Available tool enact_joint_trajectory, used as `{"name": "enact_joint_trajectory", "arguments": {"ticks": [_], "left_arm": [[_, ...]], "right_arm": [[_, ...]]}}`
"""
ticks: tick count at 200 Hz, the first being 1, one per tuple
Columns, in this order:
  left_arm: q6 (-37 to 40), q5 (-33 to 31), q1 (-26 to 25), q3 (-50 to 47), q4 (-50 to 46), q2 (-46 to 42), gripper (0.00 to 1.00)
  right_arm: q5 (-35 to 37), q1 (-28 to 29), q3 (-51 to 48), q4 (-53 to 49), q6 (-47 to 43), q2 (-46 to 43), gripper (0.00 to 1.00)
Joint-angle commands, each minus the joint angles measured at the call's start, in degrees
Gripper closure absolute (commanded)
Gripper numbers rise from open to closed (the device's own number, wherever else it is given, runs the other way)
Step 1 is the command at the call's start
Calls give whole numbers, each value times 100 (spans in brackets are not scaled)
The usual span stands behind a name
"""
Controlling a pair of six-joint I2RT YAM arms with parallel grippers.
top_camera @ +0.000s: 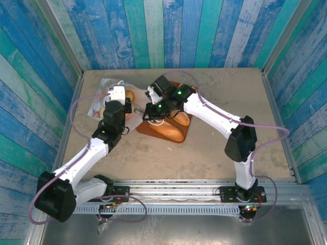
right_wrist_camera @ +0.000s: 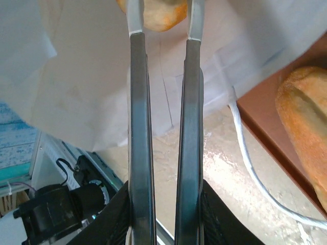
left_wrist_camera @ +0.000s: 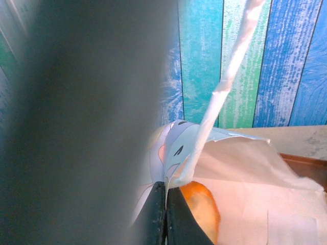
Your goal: Take the fake bread out of the paper bag
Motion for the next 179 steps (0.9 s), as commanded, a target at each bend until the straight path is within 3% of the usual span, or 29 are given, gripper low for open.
{"name": "enact_joint_trajectory", "arguments": {"ticks": [1, 179], "left_arm": [[17, -206, 14, 234, -51, 109, 100], [-260, -321, 597, 610, -680, 283, 100]], "right_arm": [[111, 27, -78, -153, -291, -453, 99], [407, 17, -884, -542, -657, -2347, 100]]}}
